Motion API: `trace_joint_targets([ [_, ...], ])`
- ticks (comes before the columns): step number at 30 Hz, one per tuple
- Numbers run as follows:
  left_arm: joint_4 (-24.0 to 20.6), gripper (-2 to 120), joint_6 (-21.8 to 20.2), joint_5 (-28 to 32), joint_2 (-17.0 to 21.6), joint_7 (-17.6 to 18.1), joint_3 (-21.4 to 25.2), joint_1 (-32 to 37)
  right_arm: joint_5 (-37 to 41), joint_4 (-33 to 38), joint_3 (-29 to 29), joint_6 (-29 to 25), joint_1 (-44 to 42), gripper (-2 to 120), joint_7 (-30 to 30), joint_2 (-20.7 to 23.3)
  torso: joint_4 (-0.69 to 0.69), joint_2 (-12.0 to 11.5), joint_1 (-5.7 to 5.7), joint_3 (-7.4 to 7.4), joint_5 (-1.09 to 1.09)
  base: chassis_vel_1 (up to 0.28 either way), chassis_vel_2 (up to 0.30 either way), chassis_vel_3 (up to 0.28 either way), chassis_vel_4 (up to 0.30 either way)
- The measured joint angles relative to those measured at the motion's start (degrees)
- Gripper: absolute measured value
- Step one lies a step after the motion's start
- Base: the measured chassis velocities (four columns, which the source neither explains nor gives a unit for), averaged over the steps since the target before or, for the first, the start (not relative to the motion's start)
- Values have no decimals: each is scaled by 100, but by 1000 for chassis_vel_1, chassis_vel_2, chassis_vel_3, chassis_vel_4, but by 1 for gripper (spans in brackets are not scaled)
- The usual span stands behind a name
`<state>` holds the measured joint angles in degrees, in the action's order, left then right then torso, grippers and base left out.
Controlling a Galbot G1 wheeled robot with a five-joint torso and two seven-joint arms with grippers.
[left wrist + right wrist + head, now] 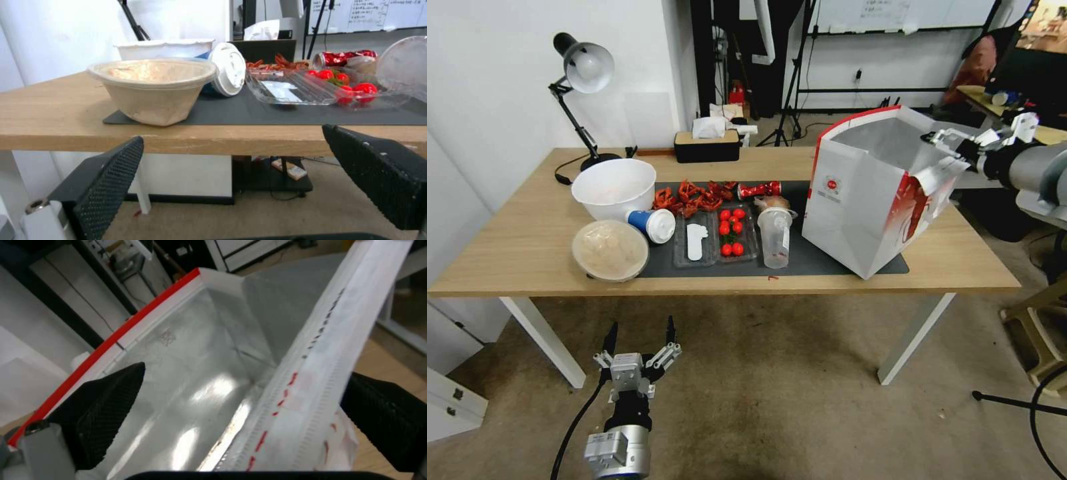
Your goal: Pick up the food delivery bag from the floor and place it on the table.
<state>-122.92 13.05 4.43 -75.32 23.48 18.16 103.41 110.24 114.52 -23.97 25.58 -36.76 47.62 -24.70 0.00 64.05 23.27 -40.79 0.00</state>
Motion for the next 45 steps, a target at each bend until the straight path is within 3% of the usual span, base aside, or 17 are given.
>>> trace_joint_targets([
  [7,-24,100,0,4,2,1,1,-2,-1020,379,-441,-309,-720,100,-429,204,-1,0,0,0,0,0,0,0,0],
  [16,-53,100,2,-2,-31,-3,-16,14,-1589,827,-631,-594,-1152,100,-483,299,1,0,0,0,0,0,0,0,0],
  [21,-71,100,48,12,-24,-10,8,32,-2393,1218,-706,-1130,-1727,100,-776,278,-1,0,0,0,0,0,0,0,0],
  [24,-149,100,46,39,-23,-24,48,46,-3424,1675,-611,-1729,-2212,100,-1168,76,0,0,0,0,0,0,0,0,0],
  [25,-149,100,46,39,-23,-24,48,46,-3424,1675,-611,-1729,-2212,100,-1168,76,0,0,0,0,0,0,0,0,0],
  [29,-219,100,37,31,-55,-68,109,98,-5106,2024,-433,-2299,-2803,100,-1711,-247,2,0,0,0,-1,0,0,0,0],
  [31,-220,100,36,25,-58,-79,119,104,-5397,2044,-434,-2394,-2966,100,-1808,-285,2,0,0,0,-2,0,0,0,0],
  [32,-220,100,40,10,-69,-101,129,109,-6020,2083,-445,-2589,-3396,100,-1972,-378,0,0,-1,0,0,0,0,0,0],
  [37,-234,100,46,-2,-101,-168,145,134,-6975,2162,-523,-3021,-4256,100,-2187,-637,0,0,0,0,0,0,0,0,0],
  [45,-221,100,46,-46,-126,-200,164,148,-8409,2185,-519,-3908,-6115,100,-2543,-1544,-1,0,-1,1,0,0,0,0,0],
])
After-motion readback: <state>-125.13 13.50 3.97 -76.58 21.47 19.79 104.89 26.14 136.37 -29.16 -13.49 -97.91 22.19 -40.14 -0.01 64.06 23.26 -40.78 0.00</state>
